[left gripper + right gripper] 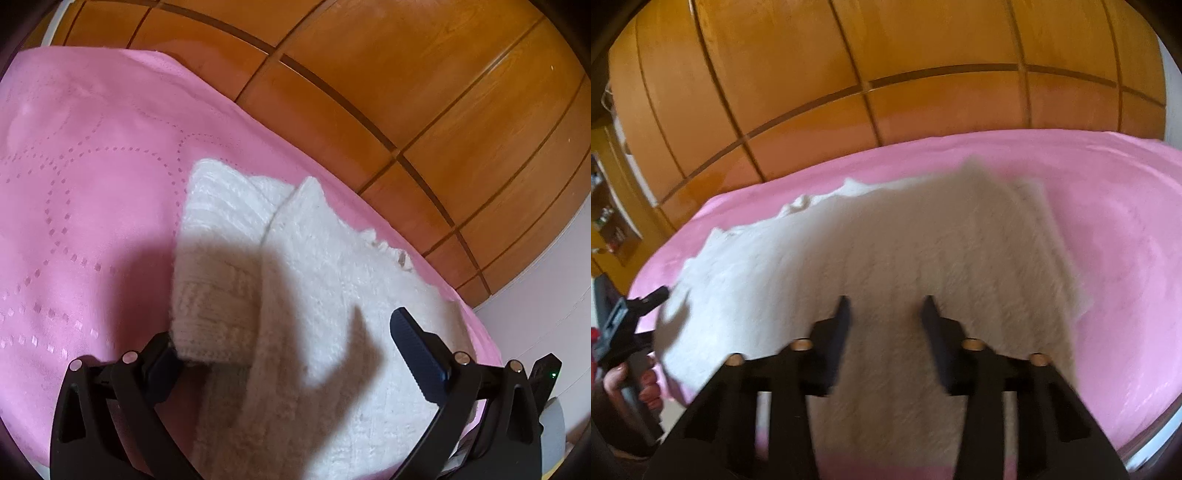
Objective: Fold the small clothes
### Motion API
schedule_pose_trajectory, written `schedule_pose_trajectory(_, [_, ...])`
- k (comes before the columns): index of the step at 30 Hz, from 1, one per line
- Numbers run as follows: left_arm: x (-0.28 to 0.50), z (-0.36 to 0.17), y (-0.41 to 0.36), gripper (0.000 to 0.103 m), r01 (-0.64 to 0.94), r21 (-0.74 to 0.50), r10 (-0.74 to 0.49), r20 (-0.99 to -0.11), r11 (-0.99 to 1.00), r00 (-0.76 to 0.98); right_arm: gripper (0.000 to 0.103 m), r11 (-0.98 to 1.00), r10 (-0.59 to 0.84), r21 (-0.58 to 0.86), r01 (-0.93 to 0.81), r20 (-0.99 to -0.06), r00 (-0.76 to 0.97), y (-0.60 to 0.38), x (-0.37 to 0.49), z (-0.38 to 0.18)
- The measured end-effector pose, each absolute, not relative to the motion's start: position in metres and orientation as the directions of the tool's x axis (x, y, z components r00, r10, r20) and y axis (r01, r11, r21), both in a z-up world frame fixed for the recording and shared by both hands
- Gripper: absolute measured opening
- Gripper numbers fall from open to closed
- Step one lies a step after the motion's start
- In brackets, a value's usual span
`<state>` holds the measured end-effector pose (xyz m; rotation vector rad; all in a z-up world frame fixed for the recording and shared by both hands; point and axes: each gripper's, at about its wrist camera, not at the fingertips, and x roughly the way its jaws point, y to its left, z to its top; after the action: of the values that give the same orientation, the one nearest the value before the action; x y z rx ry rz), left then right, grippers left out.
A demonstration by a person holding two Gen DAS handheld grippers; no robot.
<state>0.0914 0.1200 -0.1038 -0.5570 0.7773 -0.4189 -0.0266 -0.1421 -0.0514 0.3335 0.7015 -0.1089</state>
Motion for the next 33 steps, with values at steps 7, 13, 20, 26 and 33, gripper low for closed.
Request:
schedule_pose_trajectory(7, [0.087,-0.106,0.123,0.093,0.162,-0.646,-0.578,-0.508,0.746,0.639,0.025,0.948,0.071,0.275,0.158,-0.670,0.739,-0.128,-0.029,-0.060])
schedule_pose_trajectory(13, [0.090,-0.108,0.113,0.084,0.173,-0.663,-0.596,-0.489,0.729,0.637,0.025,0.960,0.040,0.229,0.163,-0.685,0.728,-0.122,-0.025,-0.076])
schedule_pose_trajectory(20, [0.099,-0.113,0.111,0.070,0.141,-0.709,-0.609,-0.466,0.691,0.642,0.025,0.960,0.030,0.225,0.167,-0.676,0.736,-0.119,-0.025,-0.078])
schedule_pose_trajectory(26, [0.102,-0.117,0.121,0.073,0.083,-0.800,-0.651,-0.417,0.594,0.634,0.025,0.954,0.037,0.245,0.171,-0.667,0.744,-0.120,-0.029,-0.079])
schedule_pose_trajectory(33, [0.117,-0.111,0.093,0.052,0.078,-0.725,-0.615,-0.516,0.684,0.597,0.025,0.950,0.052,0.263,0.167,-0.663,0.747,-0.123,-0.030,-0.080])
